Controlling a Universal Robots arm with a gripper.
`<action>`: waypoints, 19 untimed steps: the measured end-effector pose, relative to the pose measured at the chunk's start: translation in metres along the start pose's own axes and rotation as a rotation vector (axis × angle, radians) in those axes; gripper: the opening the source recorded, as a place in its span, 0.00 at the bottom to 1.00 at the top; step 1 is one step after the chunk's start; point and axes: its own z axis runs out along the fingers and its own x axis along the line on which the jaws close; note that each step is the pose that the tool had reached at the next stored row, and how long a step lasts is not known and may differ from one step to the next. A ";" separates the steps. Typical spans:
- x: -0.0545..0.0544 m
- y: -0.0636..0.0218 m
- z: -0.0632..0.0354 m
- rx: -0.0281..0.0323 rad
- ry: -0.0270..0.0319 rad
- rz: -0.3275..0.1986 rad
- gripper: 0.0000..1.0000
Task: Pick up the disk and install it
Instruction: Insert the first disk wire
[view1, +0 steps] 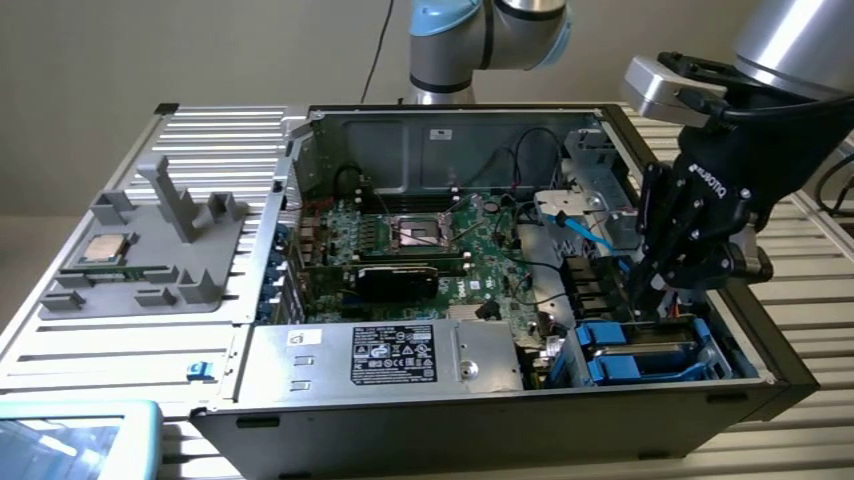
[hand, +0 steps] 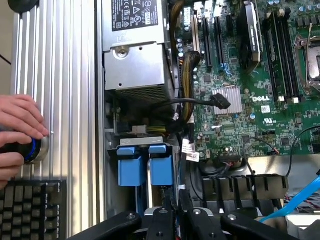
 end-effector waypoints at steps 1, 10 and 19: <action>0.001 -0.0001 0.0009 0.0007 -0.0030 -0.001 0.16; 0.007 -0.0007 0.0069 0.0104 -0.0231 -0.035 0.16; 0.011 0.0034 0.0099 0.0283 -0.0342 -0.041 0.16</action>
